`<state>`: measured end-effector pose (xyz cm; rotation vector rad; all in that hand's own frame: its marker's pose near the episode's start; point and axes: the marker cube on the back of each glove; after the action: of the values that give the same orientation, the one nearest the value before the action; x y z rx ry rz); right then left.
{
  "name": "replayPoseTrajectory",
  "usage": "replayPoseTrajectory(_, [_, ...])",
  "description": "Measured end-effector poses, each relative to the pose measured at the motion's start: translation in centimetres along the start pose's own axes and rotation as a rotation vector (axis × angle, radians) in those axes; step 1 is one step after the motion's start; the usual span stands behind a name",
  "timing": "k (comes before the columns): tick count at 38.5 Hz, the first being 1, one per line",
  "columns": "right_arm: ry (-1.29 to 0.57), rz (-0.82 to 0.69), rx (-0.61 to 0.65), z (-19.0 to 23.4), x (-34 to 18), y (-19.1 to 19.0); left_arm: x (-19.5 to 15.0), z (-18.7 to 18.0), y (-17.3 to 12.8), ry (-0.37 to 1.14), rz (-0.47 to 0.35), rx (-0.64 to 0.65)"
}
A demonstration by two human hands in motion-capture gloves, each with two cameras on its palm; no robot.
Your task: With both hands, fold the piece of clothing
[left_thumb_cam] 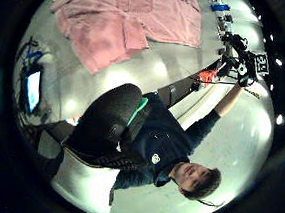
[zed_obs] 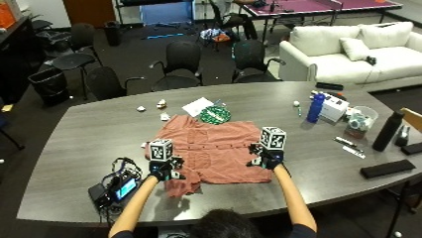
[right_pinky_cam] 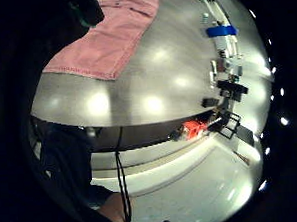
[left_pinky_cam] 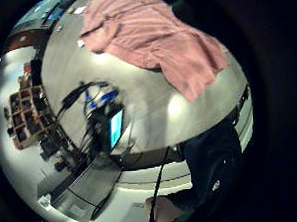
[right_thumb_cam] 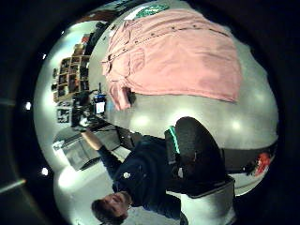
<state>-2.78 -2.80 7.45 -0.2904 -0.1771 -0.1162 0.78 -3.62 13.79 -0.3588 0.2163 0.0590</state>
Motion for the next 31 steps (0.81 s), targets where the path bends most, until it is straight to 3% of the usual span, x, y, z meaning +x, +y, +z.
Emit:
replayPoseTrajectory(5, [-0.055, 0.040, -0.069, 5.6, 0.5, -3.3, 0.0, 6.9, -3.1, 0.068, -0.093, -0.163])
replayPoseTrajectory(12, [0.021, 0.153, -0.200, 10.2, 2.3, -5.7, -0.9, 9.1, -5.8, -0.092, -0.160, -0.088])
replayPoseTrajectory(21, [0.022, 0.143, -0.025, 11.4, 2.6, -6.7, 0.3, 8.3, -5.6, -0.171, -0.201, 0.103])
replayPoseTrajectory(25, [0.156, 0.135, 0.041, 11.8, 1.8, -5.6, 0.7, 8.6, -4.8, -0.276, -0.211, 0.180])
replayPoseTrajectory(31, [0.375, 0.136, 0.093, 11.7, 1.1, -4.3, 1.1, 9.0, -3.6, -0.311, -0.163, 0.159])
